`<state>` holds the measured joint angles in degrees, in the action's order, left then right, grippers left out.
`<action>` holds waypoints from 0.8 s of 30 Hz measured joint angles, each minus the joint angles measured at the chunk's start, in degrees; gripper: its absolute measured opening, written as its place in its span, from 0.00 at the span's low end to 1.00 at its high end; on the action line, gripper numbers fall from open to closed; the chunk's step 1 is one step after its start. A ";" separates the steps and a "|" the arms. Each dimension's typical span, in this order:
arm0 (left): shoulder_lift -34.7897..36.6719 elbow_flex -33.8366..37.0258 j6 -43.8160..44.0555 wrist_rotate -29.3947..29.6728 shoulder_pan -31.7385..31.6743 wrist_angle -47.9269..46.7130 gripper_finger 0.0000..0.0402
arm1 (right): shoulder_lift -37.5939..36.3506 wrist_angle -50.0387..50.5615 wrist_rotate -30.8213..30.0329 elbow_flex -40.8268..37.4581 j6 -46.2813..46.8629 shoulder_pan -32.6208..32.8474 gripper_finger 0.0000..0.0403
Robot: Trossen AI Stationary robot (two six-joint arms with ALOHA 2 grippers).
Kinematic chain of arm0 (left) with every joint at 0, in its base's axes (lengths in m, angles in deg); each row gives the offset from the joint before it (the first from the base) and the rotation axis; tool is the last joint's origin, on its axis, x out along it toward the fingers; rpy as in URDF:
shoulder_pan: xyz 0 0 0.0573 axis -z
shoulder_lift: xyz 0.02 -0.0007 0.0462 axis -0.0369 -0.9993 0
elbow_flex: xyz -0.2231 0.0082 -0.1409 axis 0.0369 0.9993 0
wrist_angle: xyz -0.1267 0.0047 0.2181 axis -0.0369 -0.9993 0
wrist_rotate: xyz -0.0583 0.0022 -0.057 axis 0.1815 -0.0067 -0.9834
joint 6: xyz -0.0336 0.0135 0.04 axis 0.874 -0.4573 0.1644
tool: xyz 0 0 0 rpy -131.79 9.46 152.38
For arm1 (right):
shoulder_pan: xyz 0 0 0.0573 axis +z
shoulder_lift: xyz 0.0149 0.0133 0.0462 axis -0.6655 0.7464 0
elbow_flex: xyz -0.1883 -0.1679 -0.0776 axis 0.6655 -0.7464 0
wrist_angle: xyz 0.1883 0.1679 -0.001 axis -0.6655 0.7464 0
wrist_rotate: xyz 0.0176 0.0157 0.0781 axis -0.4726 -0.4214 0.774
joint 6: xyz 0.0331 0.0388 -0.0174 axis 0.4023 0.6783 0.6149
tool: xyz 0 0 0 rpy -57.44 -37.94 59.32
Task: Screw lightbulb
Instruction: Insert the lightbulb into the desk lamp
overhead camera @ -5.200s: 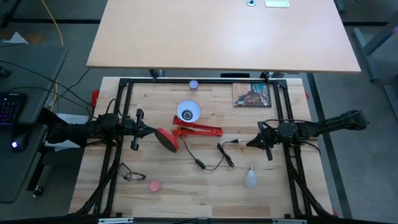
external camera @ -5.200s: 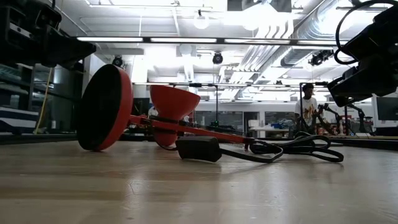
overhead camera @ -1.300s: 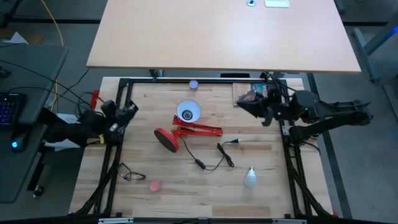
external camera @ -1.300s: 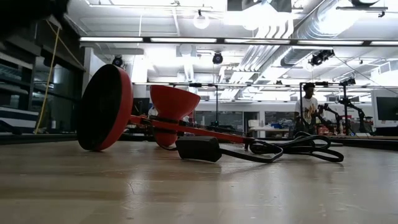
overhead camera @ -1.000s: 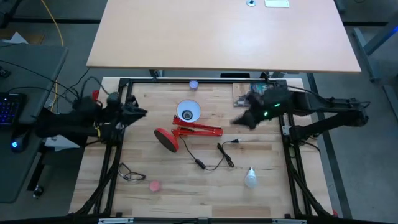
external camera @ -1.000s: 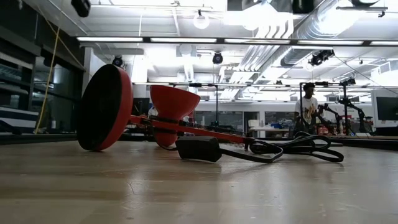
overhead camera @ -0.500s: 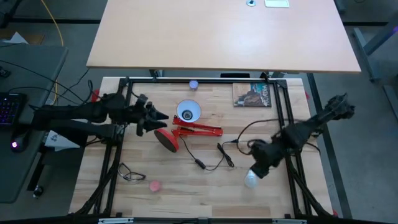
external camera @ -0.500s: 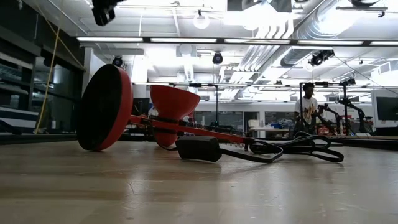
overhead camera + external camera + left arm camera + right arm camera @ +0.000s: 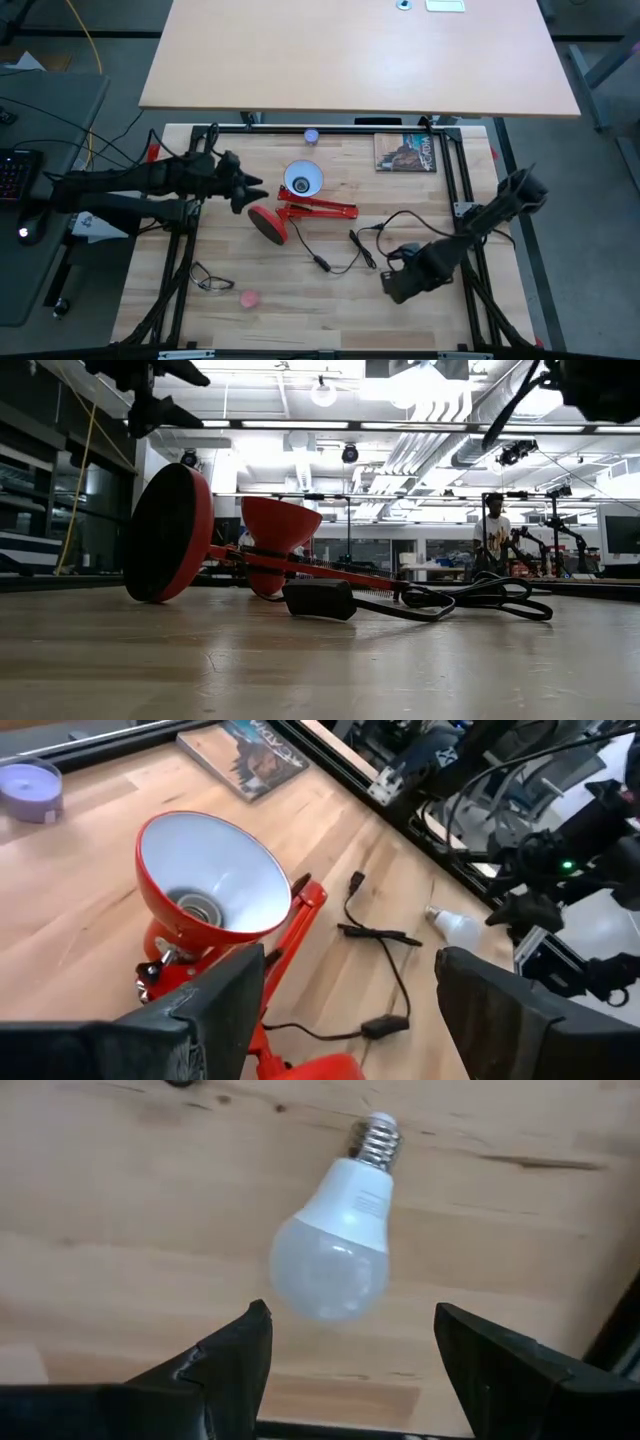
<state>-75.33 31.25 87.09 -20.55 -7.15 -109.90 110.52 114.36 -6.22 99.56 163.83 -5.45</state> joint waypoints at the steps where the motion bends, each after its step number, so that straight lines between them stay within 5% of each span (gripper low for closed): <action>1: 0.00 0.00 -0.07 -0.02 0.01 -0.10 0.68 | 0.59 -0.23 0.00 0.00 0.75 -0.02 0.67; 10: -0.04 0.00 -3.18 -0.03 0.02 -2.62 0.68 | -2.41 -15.53 -0.30 -13.73 12.37 -1.09 0.67; 24: -0.49 0.00 -2.55 0.68 0.25 -6.23 0.68 | -3.81 -32.70 1.75 -24.82 8.02 -4.18 0.67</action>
<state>-75.82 31.25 84.54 -19.88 -6.90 -116.13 106.71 81.66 -4.47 74.74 171.86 -9.63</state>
